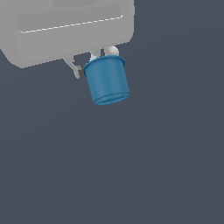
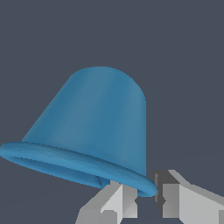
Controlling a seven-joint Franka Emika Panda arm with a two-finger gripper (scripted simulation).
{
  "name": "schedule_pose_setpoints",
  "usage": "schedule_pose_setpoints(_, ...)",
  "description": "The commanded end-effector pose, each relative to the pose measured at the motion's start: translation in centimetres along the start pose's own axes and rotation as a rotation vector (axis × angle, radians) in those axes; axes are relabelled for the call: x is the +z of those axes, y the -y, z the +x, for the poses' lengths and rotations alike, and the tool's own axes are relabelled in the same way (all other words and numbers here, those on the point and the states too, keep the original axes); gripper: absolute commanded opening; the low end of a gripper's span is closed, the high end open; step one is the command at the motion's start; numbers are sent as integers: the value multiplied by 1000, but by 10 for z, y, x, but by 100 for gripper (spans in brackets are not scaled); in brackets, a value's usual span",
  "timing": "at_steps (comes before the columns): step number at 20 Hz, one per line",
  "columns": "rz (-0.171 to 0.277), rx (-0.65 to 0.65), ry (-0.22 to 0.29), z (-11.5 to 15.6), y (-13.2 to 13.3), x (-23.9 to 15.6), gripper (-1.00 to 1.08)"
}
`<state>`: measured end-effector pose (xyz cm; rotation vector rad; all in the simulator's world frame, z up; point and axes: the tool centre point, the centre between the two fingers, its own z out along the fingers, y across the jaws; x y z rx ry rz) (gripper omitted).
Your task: Pick up the object and move it to a goal position.
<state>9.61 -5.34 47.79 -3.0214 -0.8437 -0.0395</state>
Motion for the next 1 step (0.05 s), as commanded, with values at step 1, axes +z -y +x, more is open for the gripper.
schedule_pose_setpoints(1, -2, -5, -9, 0, 0, -4, -100)
